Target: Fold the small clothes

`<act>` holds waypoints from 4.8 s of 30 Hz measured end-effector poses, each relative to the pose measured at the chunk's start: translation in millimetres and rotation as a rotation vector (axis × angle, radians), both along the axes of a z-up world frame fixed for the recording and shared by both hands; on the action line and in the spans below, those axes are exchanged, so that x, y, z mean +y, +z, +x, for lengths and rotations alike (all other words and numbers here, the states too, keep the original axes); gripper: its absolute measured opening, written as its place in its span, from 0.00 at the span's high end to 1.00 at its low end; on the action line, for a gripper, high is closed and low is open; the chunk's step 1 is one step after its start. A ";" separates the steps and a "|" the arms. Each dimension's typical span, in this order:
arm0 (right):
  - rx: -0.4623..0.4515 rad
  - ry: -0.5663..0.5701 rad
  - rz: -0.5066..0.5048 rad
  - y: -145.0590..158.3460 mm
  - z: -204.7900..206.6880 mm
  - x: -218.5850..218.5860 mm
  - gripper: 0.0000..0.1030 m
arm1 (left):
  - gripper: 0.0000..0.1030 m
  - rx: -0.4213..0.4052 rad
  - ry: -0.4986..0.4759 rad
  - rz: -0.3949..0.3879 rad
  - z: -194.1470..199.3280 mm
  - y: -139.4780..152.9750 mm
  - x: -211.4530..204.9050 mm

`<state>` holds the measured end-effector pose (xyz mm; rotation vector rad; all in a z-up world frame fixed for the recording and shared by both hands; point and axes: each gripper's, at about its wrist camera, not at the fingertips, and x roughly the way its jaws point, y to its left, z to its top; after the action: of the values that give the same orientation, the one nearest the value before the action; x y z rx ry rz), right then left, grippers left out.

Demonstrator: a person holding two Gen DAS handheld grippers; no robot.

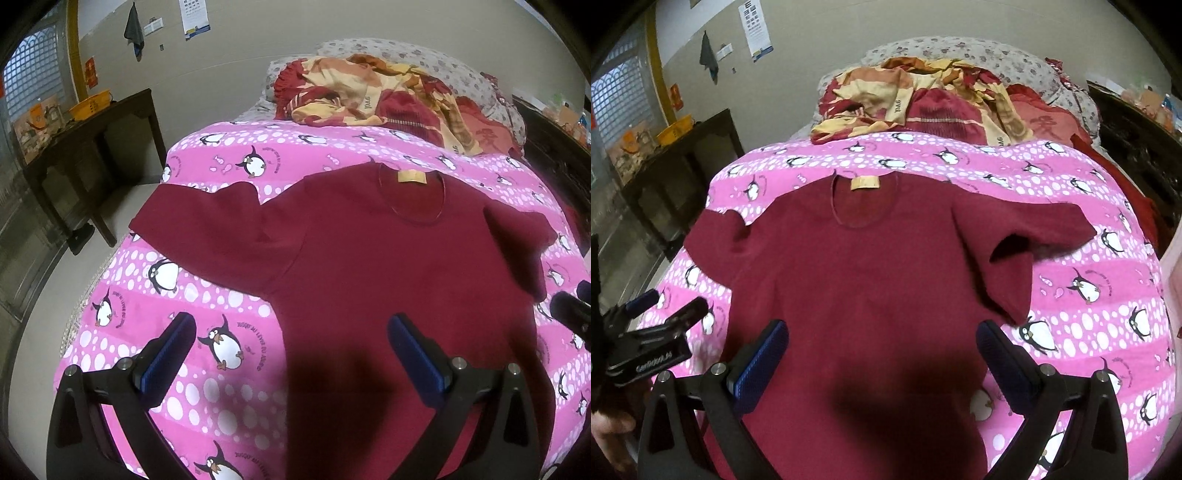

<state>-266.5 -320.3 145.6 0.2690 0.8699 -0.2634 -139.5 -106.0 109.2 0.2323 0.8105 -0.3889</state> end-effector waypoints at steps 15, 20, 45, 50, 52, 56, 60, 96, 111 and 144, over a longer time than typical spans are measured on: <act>0.018 -0.047 -0.090 -10.3 31.6 1.3 0.00 | 0.00 0.000 -0.011 -0.010 11.1 3.4 -26.7; 0.036 -0.053 -0.085 -16.7 38.3 -2.4 0.00 | 0.00 0.002 -0.001 -0.023 15.1 2.3 -29.4; 0.062 -0.096 -0.085 -24.9 46.3 -4.0 0.00 | 0.00 0.024 0.009 -0.025 20.7 -2.7 -27.4; 0.064 -0.122 -0.069 -25.6 45.8 -7.9 0.00 | 0.00 0.022 0.010 -0.022 20.4 -2.8 -27.6; 0.062 -0.129 -0.071 -25.9 46.1 -8.1 0.00 | 0.00 0.023 0.011 -0.023 20.4 -2.8 -27.1; 0.068 -0.135 -0.079 -27.0 47.4 -7.4 0.00 | 0.00 0.023 0.015 -0.024 19.9 -3.9 -26.9; 0.071 -0.136 -0.070 -28.8 47.7 -7.6 0.00 | 0.00 0.011 0.013 -0.016 18.4 -4.4 -27.4; 0.110 -0.102 -0.079 -38.0 66.0 -3.0 0.00 | 0.00 0.009 0.028 -0.009 32.5 -2.8 -34.1; 0.127 -0.101 -0.078 -43.5 71.4 -3.6 0.00 | 0.00 0.024 0.039 -0.009 35.1 -10.4 -33.0; 0.169 -0.030 -0.072 -71.2 122.5 18.3 0.00 | 0.00 0.111 0.139 -0.085 100.8 -26.1 12.1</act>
<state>-144.0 -302.0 74.4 0.1942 1.0212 -0.3482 -38.7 -93.9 83.0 0.0748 0.9113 -0.3068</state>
